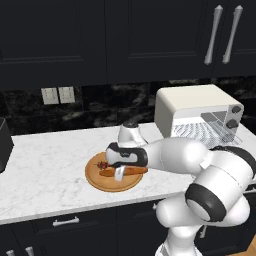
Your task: Pick up the kebab skewer and baguette bread, and place them inside the toaster oven. Close the toaster oven door and start by setting the timer.
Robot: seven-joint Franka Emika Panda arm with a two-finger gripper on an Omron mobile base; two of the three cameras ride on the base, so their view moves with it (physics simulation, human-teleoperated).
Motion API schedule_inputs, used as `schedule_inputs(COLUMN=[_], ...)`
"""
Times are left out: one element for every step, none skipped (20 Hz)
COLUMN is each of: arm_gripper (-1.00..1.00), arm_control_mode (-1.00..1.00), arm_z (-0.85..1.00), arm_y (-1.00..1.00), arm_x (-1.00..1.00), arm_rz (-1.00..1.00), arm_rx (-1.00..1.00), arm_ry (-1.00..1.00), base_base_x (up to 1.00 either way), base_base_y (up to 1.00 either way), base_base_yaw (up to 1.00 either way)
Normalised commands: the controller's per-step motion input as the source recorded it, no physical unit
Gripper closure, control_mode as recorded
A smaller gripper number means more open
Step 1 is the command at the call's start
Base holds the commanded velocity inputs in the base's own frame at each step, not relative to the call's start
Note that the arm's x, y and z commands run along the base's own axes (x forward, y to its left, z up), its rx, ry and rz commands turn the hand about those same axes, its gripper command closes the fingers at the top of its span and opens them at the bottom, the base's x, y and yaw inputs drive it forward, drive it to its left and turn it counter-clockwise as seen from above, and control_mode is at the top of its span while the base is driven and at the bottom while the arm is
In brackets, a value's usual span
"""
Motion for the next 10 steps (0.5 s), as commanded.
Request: schedule_inputs(arm_gripper=[-1.0, -1.0, -1.0, -1.0, -1.0, -1.0, -1.0, -1.0, -1.0, -1.0], arm_control_mode=[-1.0, -1.0, -1.0, -1.0, -1.0, -1.0, -1.0, -1.0, -1.0, -1.0], arm_z=[-0.26, -0.24, -0.21, -0.17, -0.09, -0.04, 0.0, -0.03, -0.11, -0.22], arm_y=[-0.07, -0.16, -0.19, -0.17, -0.22, -0.23, -0.29, -0.29, -0.27, -0.23], arm_x=[0.19, 0.16, 0.1, 0.11, 0.06, 0.04, 0.04, 0.05, 0.08, 0.16], arm_rz=[0.0, 0.0, 0.0, 0.0, 0.0, 0.0, 0.0, 0.0, 0.0, 0.0], arm_rx=[-0.02, -0.03, -0.04, -0.05, -0.06, -0.06, -0.06, -0.05, -0.05, -0.04], arm_ry=[0.0, 0.0, 0.0, 0.0, 0.0, 0.0, 0.0, 0.0, 0.0, 0.0], base_base_x=[0.0, 0.0, 0.0, 0.0, 0.0, 0.0, 0.0, 0.0, 0.0, 0.0], base_base_y=[0.0, 0.0, 0.0, 0.0, 0.0, 0.0, 0.0, 0.0, 0.0, 0.0], base_base_yaw=[0.0, 0.0, 0.0, 0.0, 0.0, 0.0, 0.0, 0.0, 0.0, 0.0])
